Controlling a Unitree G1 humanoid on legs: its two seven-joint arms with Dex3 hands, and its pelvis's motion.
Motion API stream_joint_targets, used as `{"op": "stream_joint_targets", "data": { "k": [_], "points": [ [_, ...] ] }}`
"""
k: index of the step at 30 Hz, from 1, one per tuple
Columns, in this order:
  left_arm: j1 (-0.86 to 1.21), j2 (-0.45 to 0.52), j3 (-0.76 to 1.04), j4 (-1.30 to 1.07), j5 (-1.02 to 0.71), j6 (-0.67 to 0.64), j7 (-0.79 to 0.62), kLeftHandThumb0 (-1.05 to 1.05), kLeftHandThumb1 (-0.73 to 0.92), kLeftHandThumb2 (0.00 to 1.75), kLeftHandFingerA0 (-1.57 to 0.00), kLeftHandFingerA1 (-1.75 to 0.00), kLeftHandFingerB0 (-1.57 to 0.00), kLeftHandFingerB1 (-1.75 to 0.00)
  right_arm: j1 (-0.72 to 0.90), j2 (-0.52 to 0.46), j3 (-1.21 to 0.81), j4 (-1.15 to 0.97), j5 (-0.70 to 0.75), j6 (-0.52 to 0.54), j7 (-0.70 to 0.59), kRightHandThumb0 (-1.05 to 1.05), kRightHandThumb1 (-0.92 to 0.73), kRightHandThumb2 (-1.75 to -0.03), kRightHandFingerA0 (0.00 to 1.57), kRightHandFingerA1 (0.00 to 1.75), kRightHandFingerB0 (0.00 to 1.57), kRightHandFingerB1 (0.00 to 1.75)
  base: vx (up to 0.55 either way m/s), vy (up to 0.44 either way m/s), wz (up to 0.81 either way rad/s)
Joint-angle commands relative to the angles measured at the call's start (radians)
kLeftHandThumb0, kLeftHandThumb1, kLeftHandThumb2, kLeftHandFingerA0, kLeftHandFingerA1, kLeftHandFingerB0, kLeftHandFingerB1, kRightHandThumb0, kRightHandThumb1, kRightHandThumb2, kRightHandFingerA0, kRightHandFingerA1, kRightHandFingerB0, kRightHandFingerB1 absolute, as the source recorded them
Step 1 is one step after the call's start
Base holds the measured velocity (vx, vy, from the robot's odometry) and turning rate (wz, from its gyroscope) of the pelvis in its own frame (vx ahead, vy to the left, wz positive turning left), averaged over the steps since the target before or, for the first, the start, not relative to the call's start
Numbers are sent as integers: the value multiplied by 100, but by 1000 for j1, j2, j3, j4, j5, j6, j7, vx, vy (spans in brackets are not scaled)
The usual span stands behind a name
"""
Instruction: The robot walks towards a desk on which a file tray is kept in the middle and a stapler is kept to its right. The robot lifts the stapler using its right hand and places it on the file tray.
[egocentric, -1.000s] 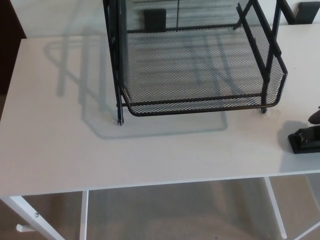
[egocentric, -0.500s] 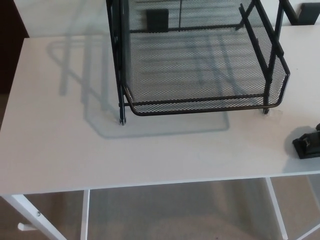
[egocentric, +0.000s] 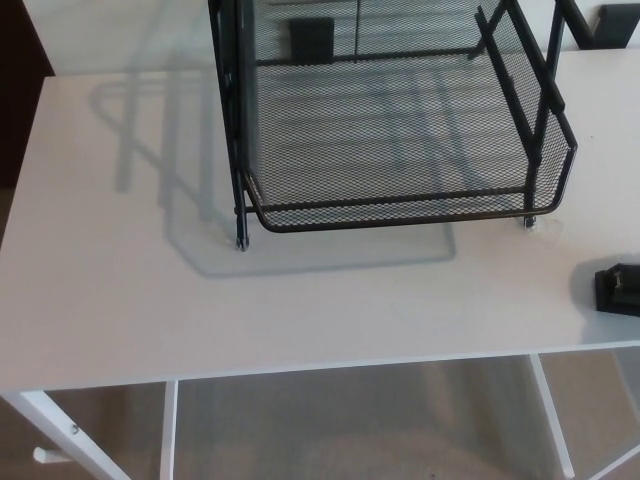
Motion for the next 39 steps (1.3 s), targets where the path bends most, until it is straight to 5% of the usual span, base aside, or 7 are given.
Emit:
{"op": "stream_joint_targets", "data": {
  "k": [1,11,17,18,21,26,39],
  "points": [
    [10,19,-44,-1,57,-50,26,-105,72,134,-45,-90,-5,-68,115,8,0,76,-158,-109,-629,-17,-60,-66,89,125,89,97,0,0,0],
    [14,20,-55,0,58,-59,23,-105,70,133,-46,-91,-5,-69,150,32,-24,93,-129,-110,-725,-10,-51,-74,96,109,93,95,0,0,0],
    [25,18,-57,5,51,-59,23,-105,68,132,-50,-93,-5,-66,167,51,-51,83,-98,-80,-725,-6,-53,-78,86,151,80,124,0,0,0],
    [23,19,-61,3,53,-56,23,-105,69,133,-49,-93,-5,-66,170,54,-64,73,-93,-65,-731,-10,-50,-80,95,124,89,122,0,0,0],
    [25,20,-61,-1,48,-56,18,-105,70,133,-46,-90,-5,-66,168,48,-86,66,-80,-76,-734,-9,-50,-81,97,115,86,130,0,0,0],
    [44,26,-59,-14,40,-65,12,-105,70,134,-47,-93,-5,-69,152,26,-161,29,-27,-115,-725,-7,-54,-74,84,170,74,146,0,0,0],
    [68,32,-65,-4,40,-88,17,-105,72,134,-48,-92,-5,-67,138,-76,-447,-180,37,-119,-685,-7,-47,-86,91,173,72,153,0,0,0]
  ]
}}
